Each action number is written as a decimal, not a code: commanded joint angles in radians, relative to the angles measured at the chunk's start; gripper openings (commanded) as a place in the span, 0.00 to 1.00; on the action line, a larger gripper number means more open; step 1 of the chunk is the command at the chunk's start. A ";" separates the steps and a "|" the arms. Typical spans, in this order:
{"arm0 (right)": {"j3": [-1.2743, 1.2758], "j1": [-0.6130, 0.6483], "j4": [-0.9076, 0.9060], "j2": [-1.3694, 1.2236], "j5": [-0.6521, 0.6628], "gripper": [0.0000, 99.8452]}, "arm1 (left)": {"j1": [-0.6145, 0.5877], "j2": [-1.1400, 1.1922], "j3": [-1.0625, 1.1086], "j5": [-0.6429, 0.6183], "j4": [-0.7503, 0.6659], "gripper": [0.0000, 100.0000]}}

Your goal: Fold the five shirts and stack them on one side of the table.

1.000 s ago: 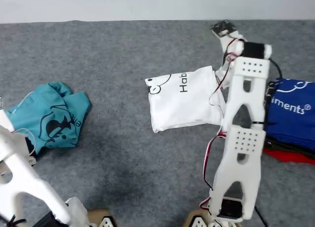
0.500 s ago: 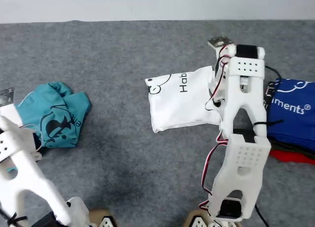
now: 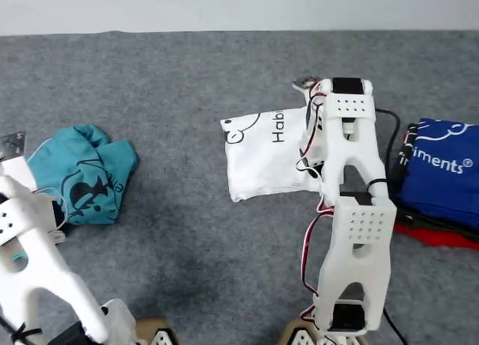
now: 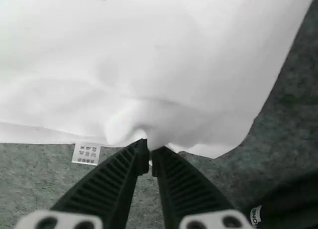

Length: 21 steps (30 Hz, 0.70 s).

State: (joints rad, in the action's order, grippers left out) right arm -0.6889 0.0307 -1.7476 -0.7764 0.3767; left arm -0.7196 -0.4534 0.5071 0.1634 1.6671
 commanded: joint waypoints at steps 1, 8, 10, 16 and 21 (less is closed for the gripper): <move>-0.044 -0.027 -0.004 0.018 -0.008 0.01 | 0.003 -0.029 -0.004 0.009 -0.015 0.00; -0.259 -0.119 -0.041 0.016 0.124 0.01 | 0.003 -0.029 -0.004 0.009 -0.015 0.00; -0.290 -0.142 -0.038 0.004 0.190 0.01 | 0.003 -0.029 -0.004 0.009 -0.015 0.00; -0.282 -0.148 -0.033 -0.091 0.253 0.01 | 0.005 -0.029 -0.004 0.009 -0.015 0.00; -0.287 -0.131 -0.045 -0.104 0.216 0.13 | 0.005 -0.029 -0.004 0.009 -0.015 0.00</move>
State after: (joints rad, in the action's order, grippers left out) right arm -0.9268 -0.1043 -1.7538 -0.9007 0.6130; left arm -0.7196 -0.4534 0.5071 0.1634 1.6671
